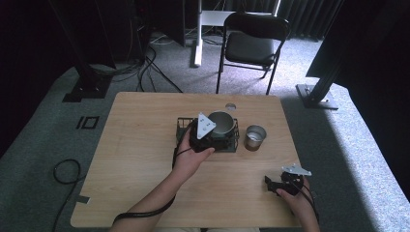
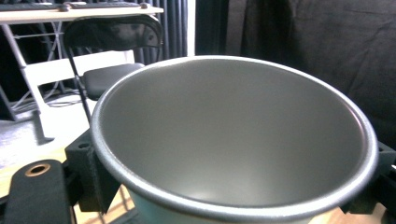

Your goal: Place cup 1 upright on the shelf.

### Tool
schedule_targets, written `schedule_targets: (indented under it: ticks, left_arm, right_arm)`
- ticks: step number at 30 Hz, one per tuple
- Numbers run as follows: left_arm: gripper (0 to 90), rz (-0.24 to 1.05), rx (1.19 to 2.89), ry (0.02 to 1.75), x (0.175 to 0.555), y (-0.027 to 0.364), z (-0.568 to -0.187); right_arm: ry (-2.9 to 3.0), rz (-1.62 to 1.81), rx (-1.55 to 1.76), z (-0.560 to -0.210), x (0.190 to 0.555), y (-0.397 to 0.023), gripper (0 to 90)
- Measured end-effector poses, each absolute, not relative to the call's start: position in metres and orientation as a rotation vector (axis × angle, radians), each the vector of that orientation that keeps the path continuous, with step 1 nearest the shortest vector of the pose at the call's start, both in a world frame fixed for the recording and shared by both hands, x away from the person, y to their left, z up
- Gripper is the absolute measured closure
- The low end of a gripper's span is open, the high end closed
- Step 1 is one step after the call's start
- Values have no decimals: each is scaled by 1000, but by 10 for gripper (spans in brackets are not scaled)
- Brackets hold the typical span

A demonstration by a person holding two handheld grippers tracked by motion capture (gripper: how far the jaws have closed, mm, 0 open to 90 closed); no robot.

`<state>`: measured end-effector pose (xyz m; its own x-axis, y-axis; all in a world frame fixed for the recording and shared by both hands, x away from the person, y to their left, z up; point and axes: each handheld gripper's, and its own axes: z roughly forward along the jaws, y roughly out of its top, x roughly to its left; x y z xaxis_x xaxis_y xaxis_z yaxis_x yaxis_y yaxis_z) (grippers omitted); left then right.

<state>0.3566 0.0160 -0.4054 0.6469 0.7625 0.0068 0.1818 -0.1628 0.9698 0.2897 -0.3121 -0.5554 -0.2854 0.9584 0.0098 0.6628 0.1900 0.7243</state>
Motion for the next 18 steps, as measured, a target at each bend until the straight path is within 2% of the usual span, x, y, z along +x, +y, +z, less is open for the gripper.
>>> schedule_targets:
  ticks: [10,18]
  left_arm:
    - [141,668,1651,853,378,41,-396]
    - [142,694,1600,936,393,55,-405]
  right_arm:
    - [2022,876,1514,-555,290,-312,111]
    - [2022,876,1513,-555,290,-312,111]
